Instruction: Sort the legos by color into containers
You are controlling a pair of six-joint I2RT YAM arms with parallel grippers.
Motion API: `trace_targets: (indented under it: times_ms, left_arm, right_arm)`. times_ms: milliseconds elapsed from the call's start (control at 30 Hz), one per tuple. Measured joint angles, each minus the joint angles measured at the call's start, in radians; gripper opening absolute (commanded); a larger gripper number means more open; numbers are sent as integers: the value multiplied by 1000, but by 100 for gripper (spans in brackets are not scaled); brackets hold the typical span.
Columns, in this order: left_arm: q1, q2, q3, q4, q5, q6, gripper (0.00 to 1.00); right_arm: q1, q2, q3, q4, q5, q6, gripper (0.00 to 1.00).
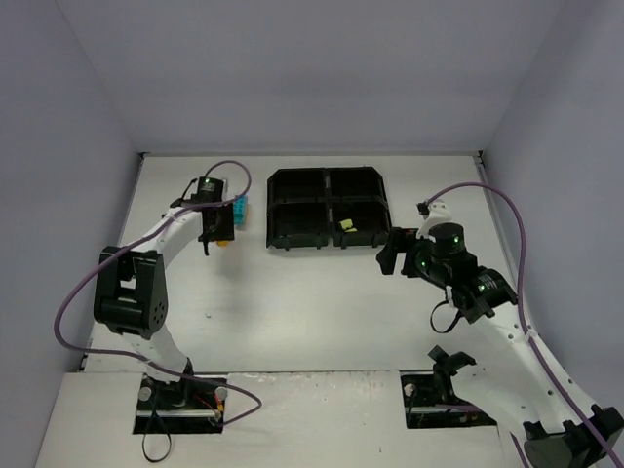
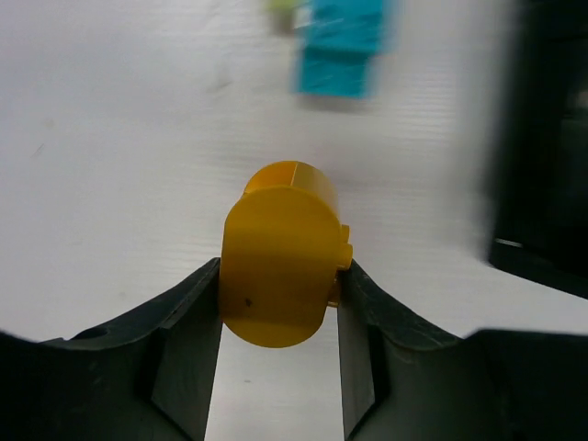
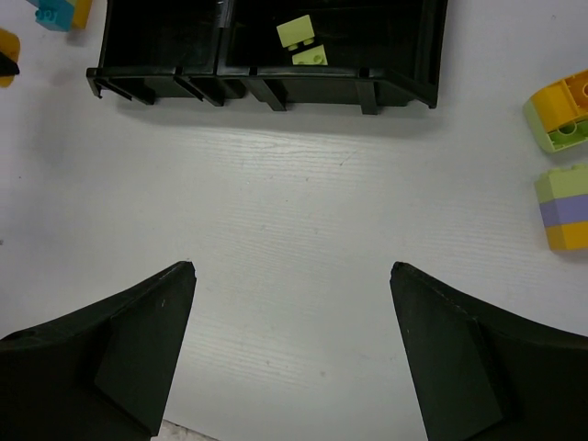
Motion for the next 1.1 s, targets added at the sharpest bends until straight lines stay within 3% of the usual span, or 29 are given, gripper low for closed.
trace_targets:
  times_ms: [267, 500, 767, 900, 1100]
  left_arm:
    - [-244, -46, 230, 31, 104, 91, 11]
    - [-260, 114, 410, 20, 145, 166, 23]
    - [-284, 257, 500, -33, 172, 237, 28]
    - [-294, 258, 511, -47, 186, 259, 43]
    - [-297, 258, 515, -47, 184, 275, 54]
  right_arm:
    - [0, 27, 0, 0, 25, 3, 84]
    - [0, 32, 0, 0, 96, 12, 86]
    - [-2, 60, 2, 1, 185, 40, 87]
    - [-3, 75, 2, 1, 209, 48, 88]
    - [-26, 100, 2, 1, 252, 72, 89]
